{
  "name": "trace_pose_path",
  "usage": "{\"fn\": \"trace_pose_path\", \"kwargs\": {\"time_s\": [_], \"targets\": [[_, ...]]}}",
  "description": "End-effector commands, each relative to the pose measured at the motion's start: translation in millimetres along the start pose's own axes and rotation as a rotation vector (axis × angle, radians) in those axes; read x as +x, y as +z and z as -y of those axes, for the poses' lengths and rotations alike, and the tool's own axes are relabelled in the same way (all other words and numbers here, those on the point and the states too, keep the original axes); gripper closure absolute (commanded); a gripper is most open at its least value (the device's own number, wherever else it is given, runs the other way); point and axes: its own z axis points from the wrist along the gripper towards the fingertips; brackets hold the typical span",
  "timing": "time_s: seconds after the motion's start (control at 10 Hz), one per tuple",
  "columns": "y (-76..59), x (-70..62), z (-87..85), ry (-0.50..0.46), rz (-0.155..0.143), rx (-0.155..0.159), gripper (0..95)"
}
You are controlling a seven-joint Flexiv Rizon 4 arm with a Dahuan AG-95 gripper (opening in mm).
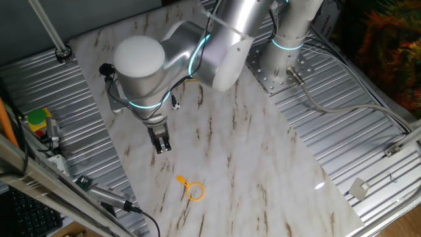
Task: Attach the bubble ring to the ball
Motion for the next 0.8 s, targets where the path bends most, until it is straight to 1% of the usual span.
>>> {"fn": "trace_pose_path", "kwargs": {"time_s": [0.1, 0.6, 0.8], "targets": [[0.0, -0.4, -0.7, 0.007, -0.004, 0.0, 95.0], [1.7, -1.8, -1.6, 0.037, -0.006, -0.011, 95.0], [4.6, -6.3, -6.7, 0.049, -0.002, -0.016, 95.0]]}}
